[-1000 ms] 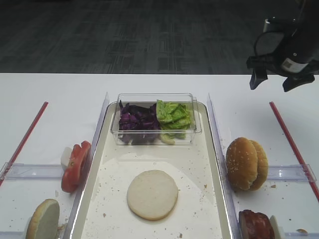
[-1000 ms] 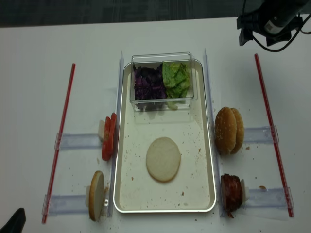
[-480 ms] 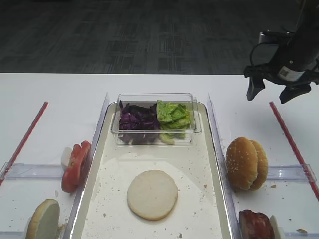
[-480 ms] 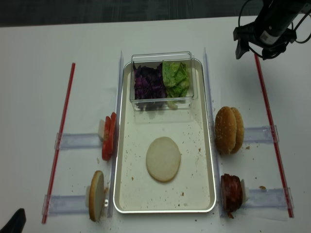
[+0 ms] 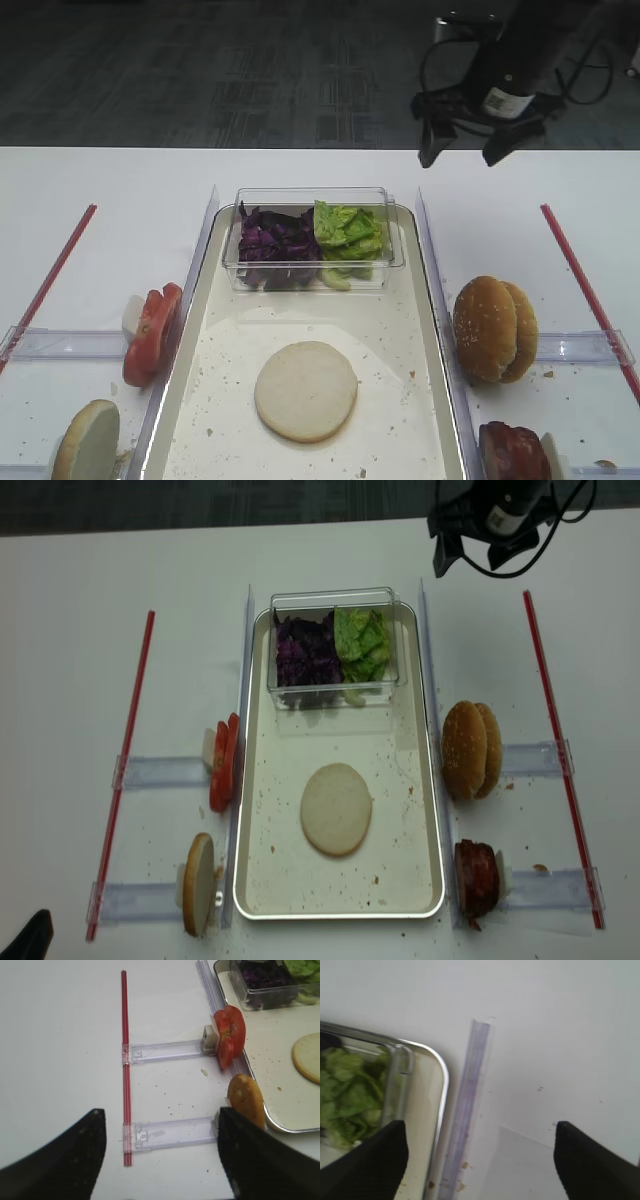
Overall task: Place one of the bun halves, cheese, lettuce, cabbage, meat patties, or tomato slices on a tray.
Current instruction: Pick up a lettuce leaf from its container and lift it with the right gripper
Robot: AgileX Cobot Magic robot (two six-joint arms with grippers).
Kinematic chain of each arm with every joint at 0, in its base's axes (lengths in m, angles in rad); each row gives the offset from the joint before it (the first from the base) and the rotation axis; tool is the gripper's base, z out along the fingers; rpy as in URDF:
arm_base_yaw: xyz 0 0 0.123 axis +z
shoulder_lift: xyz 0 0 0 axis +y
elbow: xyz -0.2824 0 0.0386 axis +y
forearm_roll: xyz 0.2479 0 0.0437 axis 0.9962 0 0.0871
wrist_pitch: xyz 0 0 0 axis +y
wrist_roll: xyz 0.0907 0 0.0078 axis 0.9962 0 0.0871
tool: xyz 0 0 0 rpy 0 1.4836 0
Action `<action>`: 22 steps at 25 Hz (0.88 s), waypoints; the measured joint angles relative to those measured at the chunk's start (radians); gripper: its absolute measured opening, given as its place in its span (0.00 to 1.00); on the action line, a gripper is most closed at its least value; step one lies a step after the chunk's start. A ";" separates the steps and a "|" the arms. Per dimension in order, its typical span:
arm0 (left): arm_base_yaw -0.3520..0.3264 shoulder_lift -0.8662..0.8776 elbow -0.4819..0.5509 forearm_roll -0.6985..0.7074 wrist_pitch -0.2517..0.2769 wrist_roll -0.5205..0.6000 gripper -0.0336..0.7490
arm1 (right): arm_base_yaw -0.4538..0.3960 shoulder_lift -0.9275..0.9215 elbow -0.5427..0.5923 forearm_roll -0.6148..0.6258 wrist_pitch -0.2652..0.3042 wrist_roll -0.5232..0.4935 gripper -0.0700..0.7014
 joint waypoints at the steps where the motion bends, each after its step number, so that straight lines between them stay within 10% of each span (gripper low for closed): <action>1: 0.000 0.000 0.000 0.000 0.000 0.000 0.61 | 0.024 0.000 -0.012 0.000 0.003 0.000 0.89; 22: 0.000 0.000 0.000 0.000 0.000 0.000 0.61 | 0.300 0.000 -0.036 -0.003 -0.007 0.000 0.89</action>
